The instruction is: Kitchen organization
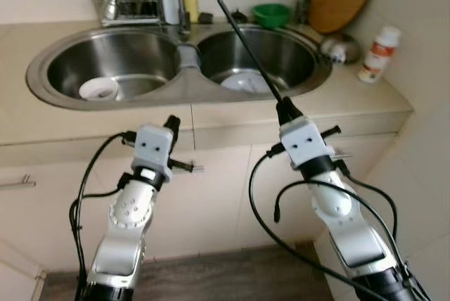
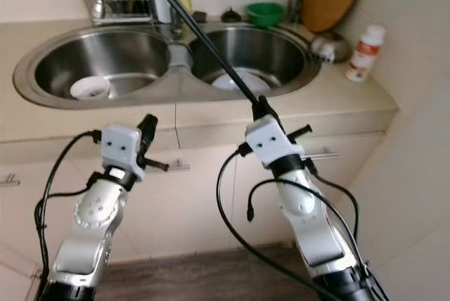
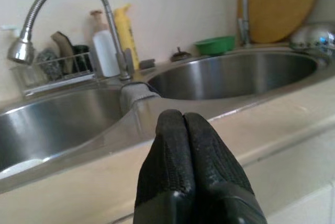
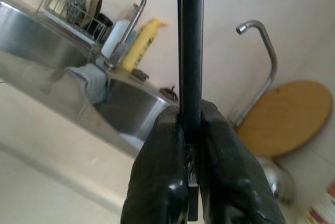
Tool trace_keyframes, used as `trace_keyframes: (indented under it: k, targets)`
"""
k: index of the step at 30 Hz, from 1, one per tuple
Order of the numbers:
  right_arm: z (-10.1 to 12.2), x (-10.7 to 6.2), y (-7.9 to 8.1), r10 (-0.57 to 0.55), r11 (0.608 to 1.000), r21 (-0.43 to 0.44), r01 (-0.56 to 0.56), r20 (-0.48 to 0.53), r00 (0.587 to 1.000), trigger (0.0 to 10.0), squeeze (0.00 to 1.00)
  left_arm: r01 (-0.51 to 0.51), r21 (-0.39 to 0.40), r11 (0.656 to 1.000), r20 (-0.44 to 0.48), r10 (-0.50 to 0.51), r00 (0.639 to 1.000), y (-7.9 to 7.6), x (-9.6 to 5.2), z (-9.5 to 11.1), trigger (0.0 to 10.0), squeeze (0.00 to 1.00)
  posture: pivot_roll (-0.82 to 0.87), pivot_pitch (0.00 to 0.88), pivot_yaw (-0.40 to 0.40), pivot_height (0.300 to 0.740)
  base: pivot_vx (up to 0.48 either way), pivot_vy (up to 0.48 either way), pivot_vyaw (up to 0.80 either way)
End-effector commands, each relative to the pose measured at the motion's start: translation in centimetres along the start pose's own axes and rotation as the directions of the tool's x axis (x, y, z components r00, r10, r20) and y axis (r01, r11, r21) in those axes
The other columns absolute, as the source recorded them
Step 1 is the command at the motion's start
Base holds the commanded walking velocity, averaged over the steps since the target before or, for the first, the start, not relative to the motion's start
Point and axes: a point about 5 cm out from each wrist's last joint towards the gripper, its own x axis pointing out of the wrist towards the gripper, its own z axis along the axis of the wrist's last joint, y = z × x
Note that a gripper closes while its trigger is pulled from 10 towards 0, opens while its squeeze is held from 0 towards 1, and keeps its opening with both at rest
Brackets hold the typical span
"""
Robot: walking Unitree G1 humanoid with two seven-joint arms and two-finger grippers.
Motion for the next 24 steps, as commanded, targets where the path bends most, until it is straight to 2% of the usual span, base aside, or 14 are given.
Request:
trace_keyframes:
  k: [1,3,4,6,7,14,18,24]
  targets:
    - [0.3,0.2,-0.6,-0.022,1.000,-0.004,0.022,0.009,1.000,0.0,0.00,0.023,0.008,1.000,0.021,-0.023,1.000,-0.4,0.1,0.5,10.0,0.00,0.14,0.000,-0.048,0.740,0.322,0.000,0.80]
    - [0.3,0.3,-0.7,-0.022,1.000,-0.004,0.022,0.009,1.000,0.0,0.00,0.022,0.008,1.000,0.021,-0.022,1.000,-0.4,0.1,0.5,10.0,0.00,0.14,0.000,-0.048,0.740,0.322,0.000,0.80]
    - [0.5,0.4,-0.8,-0.028,1.000,-0.004,0.028,0.014,1.000,4.5,0.00,0.021,0.007,1.000,0.021,-0.022,1.000,-0.4,0.1,0.5,10.0,0.00,0.14,0.000,-0.048,0.740,0.315,0.000,0.80]
    - [0.9,0.7,-1.0,-0.040,0.999,-0.004,0.040,0.025,0.999,9.1,0.00,0.020,0.007,1.000,0.022,-0.020,1.000,-0.4,0.1,0.5,10.0,0.00,0.15,0.000,-0.048,0.740,0.315,0.000,0.76]
    - [1.3,1.0,-1.4,-0.055,0.998,0.015,0.055,0.038,0.998,10.0,0.00,0.018,0.008,1.000,0.023,-0.019,1.000,-0.3,0.2,0.5,10.0,0.00,0.14,0.000,-0.048,0.740,0.315,0.000,0.00]
    - [1.7,1.8,-1.9,-0.075,0.996,0.051,0.072,0.043,0.996,10.0,0.00,0.013,0.007,1.000,0.031,-0.014,0.999,-0.3,0.3,0.7,10.0,0.00,0.15,0.000,-0.049,0.740,0.286,0.000,0.00]
    - [1.5,2.1,-1.9,-0.080,0.993,0.086,0.078,0.018,0.997,10.0,0.00,0.008,0.008,1.000,0.038,-0.008,0.999,-0.2,0.3,0.8,10.0,0.00,0.15,0.000,-0.050,0.740,0.000,0.000,0.00]
    - [0.0,2.7,-1.7,-0.082,0.985,0.142,0.096,-0.104,0.991,10.0,0.00,0.005,0.003,1.000,0.050,-0.005,0.999,-0.2,0.4,1.0,10.0,0.00,0.15,0.000,-0.051,0.740,0.000,0.000,0.00]
